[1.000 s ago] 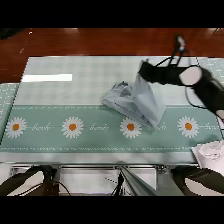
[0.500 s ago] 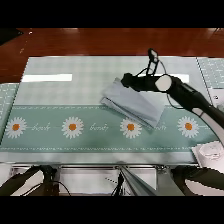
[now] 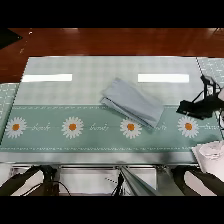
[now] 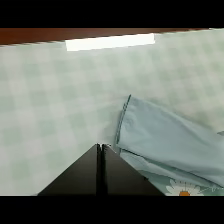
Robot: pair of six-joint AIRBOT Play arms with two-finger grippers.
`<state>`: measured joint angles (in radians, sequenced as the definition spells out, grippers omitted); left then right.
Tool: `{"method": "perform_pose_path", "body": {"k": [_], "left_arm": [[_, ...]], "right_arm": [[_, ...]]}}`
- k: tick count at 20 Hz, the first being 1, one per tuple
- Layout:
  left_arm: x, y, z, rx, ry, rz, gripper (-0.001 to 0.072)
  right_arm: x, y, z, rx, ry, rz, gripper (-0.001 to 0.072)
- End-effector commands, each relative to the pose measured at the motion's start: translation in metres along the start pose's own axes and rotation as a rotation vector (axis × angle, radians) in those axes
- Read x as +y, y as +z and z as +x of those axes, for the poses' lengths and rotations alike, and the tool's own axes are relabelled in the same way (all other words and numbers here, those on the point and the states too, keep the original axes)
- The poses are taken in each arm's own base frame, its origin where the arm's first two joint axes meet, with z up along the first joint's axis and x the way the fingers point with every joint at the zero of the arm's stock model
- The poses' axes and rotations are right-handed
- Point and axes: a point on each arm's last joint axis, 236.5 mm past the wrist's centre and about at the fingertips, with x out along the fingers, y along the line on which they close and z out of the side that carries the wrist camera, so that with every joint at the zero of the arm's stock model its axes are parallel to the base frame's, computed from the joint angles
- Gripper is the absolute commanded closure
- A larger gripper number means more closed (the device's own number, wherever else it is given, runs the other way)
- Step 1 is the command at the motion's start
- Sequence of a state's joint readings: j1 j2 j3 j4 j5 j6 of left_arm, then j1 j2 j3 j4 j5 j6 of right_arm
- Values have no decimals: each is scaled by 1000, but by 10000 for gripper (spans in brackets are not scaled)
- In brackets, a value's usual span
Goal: Fold the shirts.
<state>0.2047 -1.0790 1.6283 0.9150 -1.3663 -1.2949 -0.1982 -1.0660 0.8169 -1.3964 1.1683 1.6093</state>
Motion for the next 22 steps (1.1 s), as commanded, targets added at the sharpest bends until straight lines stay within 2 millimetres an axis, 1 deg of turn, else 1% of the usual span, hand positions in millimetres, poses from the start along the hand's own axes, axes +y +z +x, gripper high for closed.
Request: {"method": "perform_pose_path", "body": {"k": [1, 2, 4, 8, 10, 11, 12, 13, 14, 15, 17, 18, 19, 20, 21, 22], "left_arm": [[0, -7, 0, 28, 0, 1, 676], [0, -8, 0, 35, 0, 1, 676], [-1, -12, 0, 52, -4, 1, 676], [-2, -16, 0, 68, -8, 0, 676], [-1, -16, 0, 69, -8, -1, 676], [-1, -16, 0, 69, -8, -1, 676], [-1, -16, 0, 70, -8, -1, 676], [-1, -16, 0, 69, -8, -1, 676], [-1, -16, 0, 69, -8, -1, 676], [-1, -16, 1, 71, -8, -1, 676], [2, -17, 5, 79, -10, -9, 676], [6, -18, 10, 87, -11, -17, 676], [11, -18, 16, 93, -11, -27, 676], [16, -18, 23, 99, -10, -38, 676], [22, -17, 31, 103, -9, -51, 676], [28, -18, 39, 109, -9, -62, 676]], "right_arm": [[43, -28, 28, 11, 339, 223, 117], [53, -25, 36, -21, 387, 283, 117], [65, -20, 50, -82, 424, 352, 117], [89, -11, 69, -170, 413, 355, 118], [108, -7, 78, -185, 435, 398, 119], [116, -4, 82, -187, 455, 444, 175], [123, -1, 83, -192, 475, 481, 448], [128, 2, 78, -193, 498, 493, 689], [134, 9, 65, -214, 522, 453, 689], [138, 18, 46, -250, 545, 373, 689], [140, 37, -9, -324, 586, 249, 689], [134, 45, -42, -360, 596, 215, 689], [123, 50, -73, -390, 582, 195, 689], [104, 52, -104, -420, 537, 188, 690], [81, 50, -128, -443, 468, 193, 690], [54, 43, -151, -455, 384, 210, 689]]}}
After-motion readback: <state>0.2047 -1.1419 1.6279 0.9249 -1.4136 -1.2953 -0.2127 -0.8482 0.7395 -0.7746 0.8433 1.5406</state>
